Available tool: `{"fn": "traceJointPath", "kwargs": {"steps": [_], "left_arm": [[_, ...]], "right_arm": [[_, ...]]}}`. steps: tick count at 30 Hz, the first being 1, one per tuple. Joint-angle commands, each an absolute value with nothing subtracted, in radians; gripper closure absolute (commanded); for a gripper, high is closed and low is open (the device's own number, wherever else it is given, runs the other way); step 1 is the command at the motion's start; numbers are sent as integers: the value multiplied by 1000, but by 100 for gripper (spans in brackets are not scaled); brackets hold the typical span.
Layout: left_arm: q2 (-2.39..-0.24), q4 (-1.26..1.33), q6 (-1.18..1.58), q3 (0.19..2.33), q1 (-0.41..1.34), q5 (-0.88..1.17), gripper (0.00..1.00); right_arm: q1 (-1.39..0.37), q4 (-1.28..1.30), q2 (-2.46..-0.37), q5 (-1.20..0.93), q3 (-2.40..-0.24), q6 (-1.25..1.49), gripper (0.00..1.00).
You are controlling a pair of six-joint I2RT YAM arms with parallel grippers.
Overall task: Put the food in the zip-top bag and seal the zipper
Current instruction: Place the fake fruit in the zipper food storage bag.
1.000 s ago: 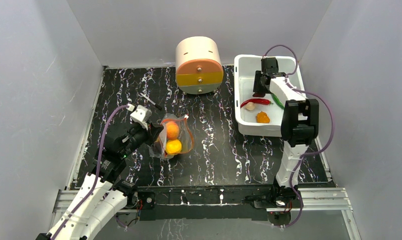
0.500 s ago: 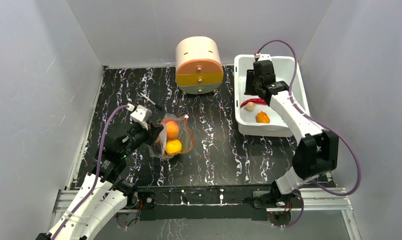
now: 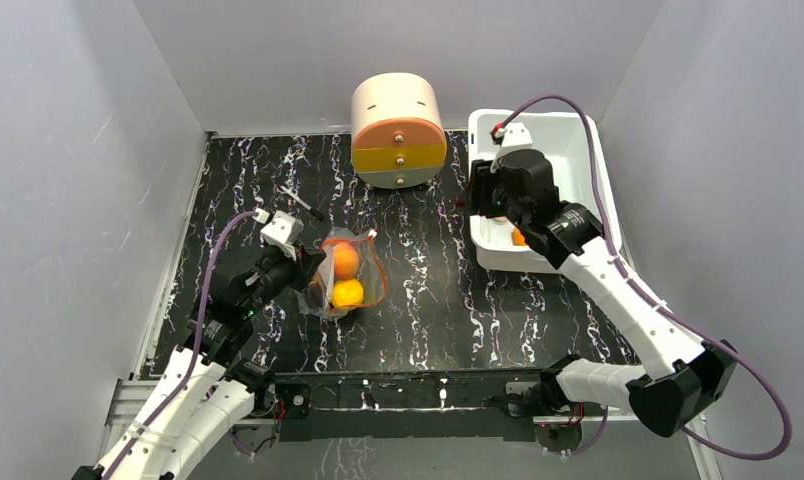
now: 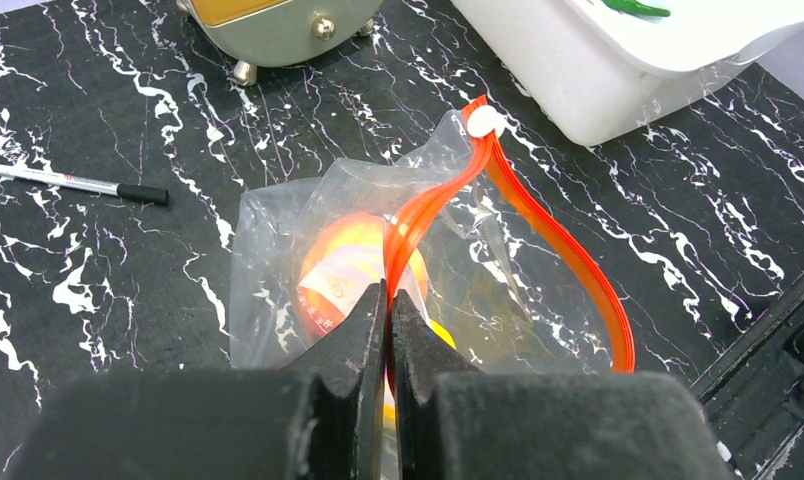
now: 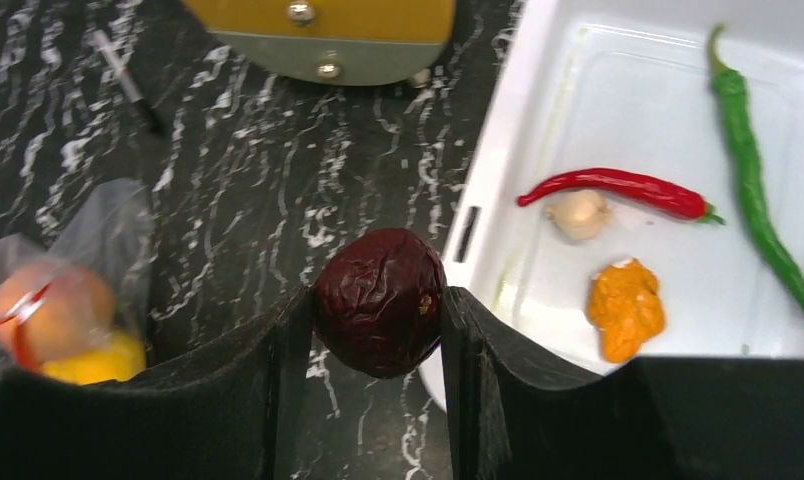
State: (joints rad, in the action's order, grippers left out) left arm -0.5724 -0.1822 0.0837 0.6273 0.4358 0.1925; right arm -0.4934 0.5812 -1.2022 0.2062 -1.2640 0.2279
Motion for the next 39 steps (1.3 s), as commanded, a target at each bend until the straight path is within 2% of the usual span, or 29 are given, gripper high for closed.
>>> {"fn": "traceJointPath", "kwargs": {"steps": [1, 13, 18, 30, 39], "left_arm": [[-574, -159, 66, 629, 440, 184, 100], [-585, -170, 59, 633, 440, 182, 100], [-588, -181, 63, 643, 440, 195, 100], [-552, -168, 62, 643, 440, 260, 100], [-538, -176, 75, 652, 440, 215, 100]], "right_arm": [[-597, 561, -1158, 145, -1244, 291, 67], [-957, 375, -1156, 19, -1190, 442, 67], [-1087, 263, -1202, 65, -1151, 472, 67], [-1131, 213, -1370, 127, -1168, 420, 64], [-1132, 106, -1468, 155, -1158, 402, 63]]}}
